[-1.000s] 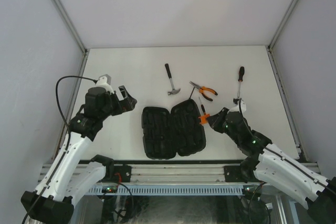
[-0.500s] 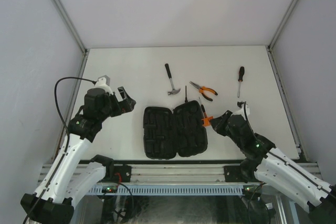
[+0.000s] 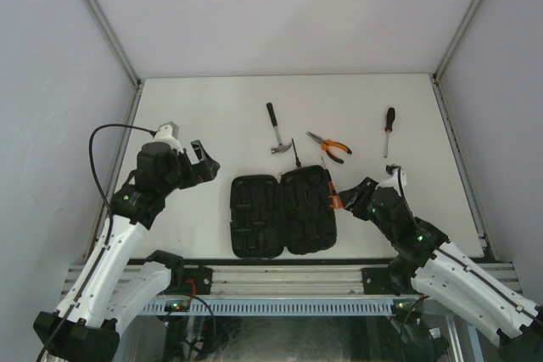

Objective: Sort the tools into containers
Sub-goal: Open the storage box at the center of the board.

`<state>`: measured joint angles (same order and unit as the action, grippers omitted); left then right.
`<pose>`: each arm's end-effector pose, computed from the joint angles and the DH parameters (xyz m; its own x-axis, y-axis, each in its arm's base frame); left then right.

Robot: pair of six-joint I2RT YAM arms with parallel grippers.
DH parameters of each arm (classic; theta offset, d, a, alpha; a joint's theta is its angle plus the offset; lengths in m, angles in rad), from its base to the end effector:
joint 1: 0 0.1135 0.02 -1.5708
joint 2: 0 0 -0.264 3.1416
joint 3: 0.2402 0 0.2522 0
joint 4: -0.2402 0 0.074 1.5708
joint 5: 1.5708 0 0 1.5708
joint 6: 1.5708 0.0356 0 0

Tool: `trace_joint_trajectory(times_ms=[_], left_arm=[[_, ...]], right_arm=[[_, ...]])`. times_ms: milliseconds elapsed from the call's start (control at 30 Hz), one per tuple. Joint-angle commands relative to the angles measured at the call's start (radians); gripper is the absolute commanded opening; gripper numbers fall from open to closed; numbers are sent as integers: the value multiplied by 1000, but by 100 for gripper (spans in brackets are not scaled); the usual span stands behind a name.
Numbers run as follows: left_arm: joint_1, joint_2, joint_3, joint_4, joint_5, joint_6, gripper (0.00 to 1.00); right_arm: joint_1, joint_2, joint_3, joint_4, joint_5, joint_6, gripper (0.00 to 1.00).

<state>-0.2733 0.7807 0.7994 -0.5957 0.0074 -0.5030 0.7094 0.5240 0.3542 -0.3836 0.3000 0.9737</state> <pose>0.1618 -0.0456 0.3041 -0.5932 -0.3343 -0.7324 -0.0115 0.9131 -0.4075 0.1092 0.0799 0.2066 -0.5811 0.5424 -0.6068 0.0872 0.7827 0.6162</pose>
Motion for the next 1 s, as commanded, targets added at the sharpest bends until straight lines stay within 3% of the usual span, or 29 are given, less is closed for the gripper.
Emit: trace_joint_trajectory(times_ms=[0,267,567,967], left_arm=[[5,-5,-2,10,16,26,100],[5,9,-7,-3,-6,12,100],[5,28,-5,-6,7,19,99],[5,34,-20,-6,27,19,97]], right_arm=[[4,-23,25,-23,45,-38,43],[8,69,119,-93,22,-123,50],[128,227,171,-68,-69,-171,42],[232,343,181,31,-78,-148,16]])
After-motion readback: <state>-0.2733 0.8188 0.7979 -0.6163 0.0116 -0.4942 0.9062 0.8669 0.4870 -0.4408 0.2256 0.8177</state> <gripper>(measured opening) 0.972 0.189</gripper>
